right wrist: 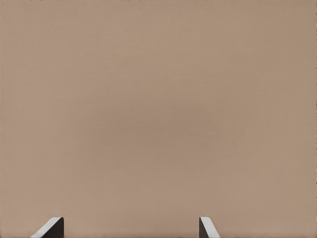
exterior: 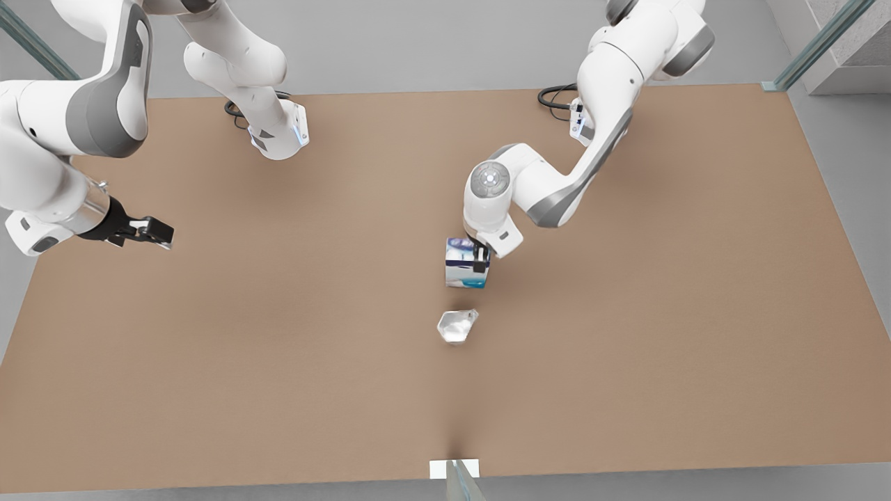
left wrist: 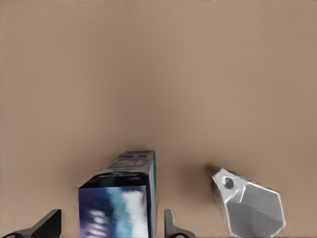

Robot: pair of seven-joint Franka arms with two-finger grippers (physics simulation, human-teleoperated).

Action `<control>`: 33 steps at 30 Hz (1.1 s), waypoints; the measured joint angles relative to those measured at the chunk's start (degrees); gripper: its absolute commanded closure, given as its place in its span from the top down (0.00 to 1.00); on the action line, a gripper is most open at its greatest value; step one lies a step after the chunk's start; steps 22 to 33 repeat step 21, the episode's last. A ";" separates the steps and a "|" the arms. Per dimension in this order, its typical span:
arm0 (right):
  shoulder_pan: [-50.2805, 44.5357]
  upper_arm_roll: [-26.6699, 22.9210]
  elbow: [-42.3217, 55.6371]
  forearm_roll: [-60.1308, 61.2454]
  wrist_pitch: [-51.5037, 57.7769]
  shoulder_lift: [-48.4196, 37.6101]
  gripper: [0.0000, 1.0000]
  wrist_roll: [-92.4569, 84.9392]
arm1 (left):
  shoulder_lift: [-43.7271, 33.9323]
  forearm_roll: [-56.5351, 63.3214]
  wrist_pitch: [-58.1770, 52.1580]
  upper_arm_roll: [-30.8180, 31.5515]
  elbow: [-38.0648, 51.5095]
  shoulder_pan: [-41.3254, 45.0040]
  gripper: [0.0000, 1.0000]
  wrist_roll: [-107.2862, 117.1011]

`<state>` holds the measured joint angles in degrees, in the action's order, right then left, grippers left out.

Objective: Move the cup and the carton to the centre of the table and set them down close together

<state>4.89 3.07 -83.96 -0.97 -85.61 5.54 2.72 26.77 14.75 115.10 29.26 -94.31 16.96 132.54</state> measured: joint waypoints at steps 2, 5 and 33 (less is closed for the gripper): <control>-0.06 0.00 0.03 -0.06 0.00 0.00 1.00 0.00 | -2.44 -0.70 -2.64 -0.04 0.81 -0.11 1.00 -2.56; 0.16 0.00 0.97 -0.09 0.00 0.04 1.00 -0.05 | -9.65 -7.97 -25.53 -7.53 7.02 -10.26 1.00 -43.40; 0.39 -0.09 1.17 -0.34 0.45 0.70 1.00 -0.26 | -21.14 -18.15 -31.39 -16.79 9.71 -22.36 1.00 -126.38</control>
